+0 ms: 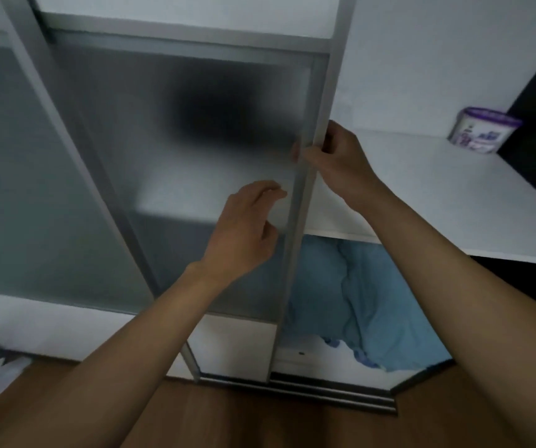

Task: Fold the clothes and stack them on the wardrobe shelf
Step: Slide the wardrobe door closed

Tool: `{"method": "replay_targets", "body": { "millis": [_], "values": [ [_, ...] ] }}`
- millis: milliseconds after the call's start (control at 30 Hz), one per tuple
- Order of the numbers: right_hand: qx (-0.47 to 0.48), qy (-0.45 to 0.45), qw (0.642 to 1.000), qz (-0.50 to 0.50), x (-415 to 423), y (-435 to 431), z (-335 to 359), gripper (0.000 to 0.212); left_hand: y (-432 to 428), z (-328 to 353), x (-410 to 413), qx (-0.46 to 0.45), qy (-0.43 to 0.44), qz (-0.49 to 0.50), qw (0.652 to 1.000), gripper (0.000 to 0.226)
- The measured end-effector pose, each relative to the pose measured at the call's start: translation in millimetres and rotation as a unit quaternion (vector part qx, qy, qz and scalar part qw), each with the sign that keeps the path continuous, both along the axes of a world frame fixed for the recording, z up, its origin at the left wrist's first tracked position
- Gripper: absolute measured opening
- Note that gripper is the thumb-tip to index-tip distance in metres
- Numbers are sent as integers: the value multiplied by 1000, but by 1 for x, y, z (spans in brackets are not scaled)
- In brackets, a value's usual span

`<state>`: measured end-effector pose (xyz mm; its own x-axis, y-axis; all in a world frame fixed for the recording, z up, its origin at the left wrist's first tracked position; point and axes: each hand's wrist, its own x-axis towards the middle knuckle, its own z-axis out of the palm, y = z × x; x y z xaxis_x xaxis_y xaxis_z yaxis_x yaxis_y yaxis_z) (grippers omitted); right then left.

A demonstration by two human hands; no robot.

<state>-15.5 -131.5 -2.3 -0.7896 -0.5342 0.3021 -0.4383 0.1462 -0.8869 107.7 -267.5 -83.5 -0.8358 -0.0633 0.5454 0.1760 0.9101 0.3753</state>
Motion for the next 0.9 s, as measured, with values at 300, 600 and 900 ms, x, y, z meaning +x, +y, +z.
{"method": "replay_targets", "body": {
  "millis": [300,600,900],
  "values": [
    [-26,43,980,-194,-31,152,-13,19,43,24,-53,-291,103,8,951,69],
    [-28,29,916,-398,-60,291,-44,39,170,17,-112,-417,114,4,902,74],
    [-23,-72,861,-503,-98,407,-47,87,248,2,-150,-441,155,26,884,75]
  ]
}}
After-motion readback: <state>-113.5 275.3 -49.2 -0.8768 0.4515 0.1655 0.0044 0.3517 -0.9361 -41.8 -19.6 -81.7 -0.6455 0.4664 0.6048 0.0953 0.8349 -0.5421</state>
